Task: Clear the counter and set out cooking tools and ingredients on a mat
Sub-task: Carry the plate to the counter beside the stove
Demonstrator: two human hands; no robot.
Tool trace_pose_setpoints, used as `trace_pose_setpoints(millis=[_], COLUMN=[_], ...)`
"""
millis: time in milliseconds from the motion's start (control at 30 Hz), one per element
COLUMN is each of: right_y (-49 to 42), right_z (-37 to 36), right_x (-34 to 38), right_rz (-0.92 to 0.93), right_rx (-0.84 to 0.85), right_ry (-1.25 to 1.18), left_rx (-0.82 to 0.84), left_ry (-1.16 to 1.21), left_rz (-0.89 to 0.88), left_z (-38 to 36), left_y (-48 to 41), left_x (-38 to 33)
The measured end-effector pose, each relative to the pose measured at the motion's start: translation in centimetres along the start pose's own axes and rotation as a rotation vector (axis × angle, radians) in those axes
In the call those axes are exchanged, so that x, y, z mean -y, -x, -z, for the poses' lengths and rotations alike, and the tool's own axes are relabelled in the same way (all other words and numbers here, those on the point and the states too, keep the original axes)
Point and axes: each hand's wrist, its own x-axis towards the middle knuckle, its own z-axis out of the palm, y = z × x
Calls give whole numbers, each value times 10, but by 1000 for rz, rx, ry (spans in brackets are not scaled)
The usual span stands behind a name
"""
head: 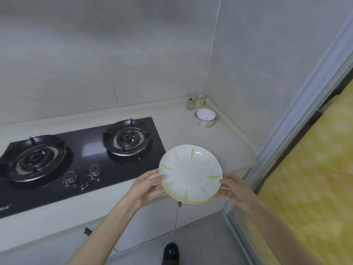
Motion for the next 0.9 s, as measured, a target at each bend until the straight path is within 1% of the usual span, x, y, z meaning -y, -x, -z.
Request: trace_pose_setpoints(millis=[233, 433, 667, 900], right_y=[-118, -197, -263, -313], right_z=[-6, -6, -15, -17], right_x=[25, 43, 54, 67], right_rz=[-78, -137, -171, -201], right_rx=[-45, -42, -2, 66], right_ry=[103, 136, 176, 262], left_rx=[-32, -89, -198, -283], left_ry=[28, 55, 104, 116], left_rz=[65, 131, 164, 117], left_z=[-2, -5, -8, -17], left_y=[-113, -185, -233, -259], left_x=[-16, -24, -25, -26])
